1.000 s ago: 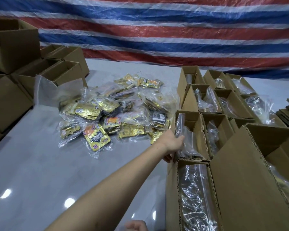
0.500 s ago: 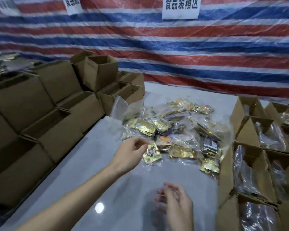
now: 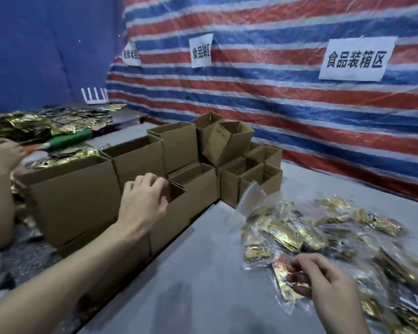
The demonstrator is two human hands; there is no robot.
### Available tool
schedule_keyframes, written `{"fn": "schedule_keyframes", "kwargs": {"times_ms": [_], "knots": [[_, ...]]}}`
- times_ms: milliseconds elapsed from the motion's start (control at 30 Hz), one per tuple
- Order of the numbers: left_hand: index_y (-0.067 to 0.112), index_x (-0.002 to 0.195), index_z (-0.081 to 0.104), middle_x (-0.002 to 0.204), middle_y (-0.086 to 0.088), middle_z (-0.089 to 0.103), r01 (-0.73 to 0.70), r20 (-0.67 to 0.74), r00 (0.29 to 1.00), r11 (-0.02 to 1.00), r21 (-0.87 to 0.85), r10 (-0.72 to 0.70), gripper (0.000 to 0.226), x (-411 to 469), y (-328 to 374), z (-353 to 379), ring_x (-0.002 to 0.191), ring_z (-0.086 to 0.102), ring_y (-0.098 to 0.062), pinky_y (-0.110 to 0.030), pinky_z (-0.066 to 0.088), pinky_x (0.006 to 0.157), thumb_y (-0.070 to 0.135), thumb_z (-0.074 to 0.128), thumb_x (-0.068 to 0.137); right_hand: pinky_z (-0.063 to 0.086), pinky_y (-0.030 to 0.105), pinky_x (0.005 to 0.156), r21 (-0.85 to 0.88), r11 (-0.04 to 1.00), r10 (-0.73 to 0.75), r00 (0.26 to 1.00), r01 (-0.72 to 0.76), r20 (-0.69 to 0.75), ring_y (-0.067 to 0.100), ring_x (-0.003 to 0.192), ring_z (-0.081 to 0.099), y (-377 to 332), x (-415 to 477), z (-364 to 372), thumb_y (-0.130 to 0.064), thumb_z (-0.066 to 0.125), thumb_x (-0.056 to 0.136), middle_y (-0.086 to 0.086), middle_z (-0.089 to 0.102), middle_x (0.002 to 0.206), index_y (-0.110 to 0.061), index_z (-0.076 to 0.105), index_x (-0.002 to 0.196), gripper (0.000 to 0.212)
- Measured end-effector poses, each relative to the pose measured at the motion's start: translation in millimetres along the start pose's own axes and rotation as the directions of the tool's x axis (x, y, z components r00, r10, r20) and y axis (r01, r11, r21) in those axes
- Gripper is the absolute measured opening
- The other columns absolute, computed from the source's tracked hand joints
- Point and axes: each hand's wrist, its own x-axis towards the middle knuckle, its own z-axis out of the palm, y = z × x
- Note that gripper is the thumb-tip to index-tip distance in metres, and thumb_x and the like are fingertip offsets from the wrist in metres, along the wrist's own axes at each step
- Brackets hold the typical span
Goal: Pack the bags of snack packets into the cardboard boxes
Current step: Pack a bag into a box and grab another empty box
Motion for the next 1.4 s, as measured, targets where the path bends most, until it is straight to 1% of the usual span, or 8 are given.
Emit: {"fn": "schedule_keyframes", "kwargs": {"times_ms": [200,367,533,700,867,1067,1233,1400], "knots": [[0.001,0.146,0.031,0.143,-0.027,0.036,0.421,-0.053,0.901,0.838,0.347,-0.431,0.089,17.0,-96.8,-22.1,0.135,0.029,-0.042,-0.057,0.014,0.113,0.027,0.076,0.073,0.05,0.021,0.045,-0.026,0.999,-0.031,0.999,0.031,0.032,0.013,0.049,0.065,4.1,0.5,11.6,0.0,0.06,0.093,0.014,0.071,0.064,0.0,0.069,0.069,0.026],[0.004,0.125,0.051,0.126,-0.023,0.057,0.408,0.091,0.864,0.796,0.448,-0.495,0.053,9.5,-121.9,-37.7,0.121,0.049,-0.044,-0.057,0.029,0.109,0.028,0.073,0.083,0.052,0.028,0.052,-0.071,0.996,-0.05,0.995,0.056,0.081,0.017,0.056,0.067,1.9,-1.8,15.2,-0.004,0.06,0.094,0.013,0.072,0.071,-0.008,0.073,0.067,0.03],[0.007,0.104,0.055,0.109,-0.027,0.058,0.419,0.095,0.879,0.853,0.311,-0.467,0.031,11.6,-138.4,-43.7,0.106,0.054,-0.047,-0.052,0.042,0.094,0.022,0.073,0.083,0.048,0.035,0.062,-0.099,0.993,-0.054,0.995,0.062,0.08,0.015,0.058,0.064,-8.0,-12.0,13.6,-0.008,0.06,0.095,0.013,0.072,0.073,-0.007,0.071,0.07,0.028],[0.022,0.094,0.043,0.094,-0.019,0.055,0.473,0.143,0.867,0.879,0.061,-0.477,0.042,35.5,-190.9,-7.3,0.085,0.057,-0.046,-0.06,0.054,0.075,0.016,0.078,0.072,0.045,0.034,0.06,-0.088,0.994,-0.06,0.997,0.064,0.056,0.016,0.059,0.062,-15.7,-24.8,6.3,-0.006,0.06,0.092,0.012,0.07,0.072,-0.005,0.07,0.07,0.024],[0.027,0.097,0.04,0.083,-0.012,0.053,0.258,0.049,0.964,0.963,0.085,-0.262,0.041,46.8,-208.3,-5.9,0.069,0.055,-0.039,-0.057,0.055,0.061,0.028,0.07,0.068,0.046,0.031,0.059,-0.08,0.994,-0.074,0.996,0.079,0.054,0.015,0.061,0.063,-23.2,-36.7,-5.4,-0.008,0.059,0.092,0.004,0.07,0.068,-0.008,0.071,0.072,0.023],[0.028,0.115,0.047,0.093,-0.005,0.044,-0.026,-0.076,0.996,0.991,0.133,0.036,0.036,-44.7,-29.8,-118.5,0.077,0.053,-0.033,-0.051,0.055,0.064,0.027,0.058,0.08,0.051,0.031,0.061,-0.075,0.993,-0.089,0.995,0.091,0.033,0.017,0.068,0.068,-27.6,-55.2,-21.3,-0.015,0.061,0.094,0.002,0.075,0.08,-0.017,0.073,0.08,0.019],[0.016,0.106,0.063,0.091,-0.004,0.058,-0.361,0.046,0.931,0.931,-0.049,0.363,0.028,-119.7,80.5,-150.7,0.074,0.061,-0.028,-0.025,0.038,0.043,0.012,0.069,0.079,0.057,0.033,0.08,-0.077,0.997,-0.013,0.998,0.018,0.057,0.007,0.091,0.068,-6.7,-77.9,-41.6,-0.038,0.066,0.092,-0.009,0.071,0.101,-0.041,0.068,0.103,0.012],[0.022,0.104,0.064,0.096,0.005,0.059,-0.529,0.223,0.771,0.795,-0.298,0.596,0.017,-155.4,141.6,-101.7,0.085,0.063,-0.019,-0.036,0.05,0.05,0.019,0.066,0.088,0.047,0.034,0.098,-0.108,0.976,0.194,0.98,-0.189,0.037,0.004,0.115,0.052,25.6,-92.6,-62.4,-0.069,0.06,0.079,-0.008,0.049,0.136,-0.044,0.04,0.145,0.072]]}}
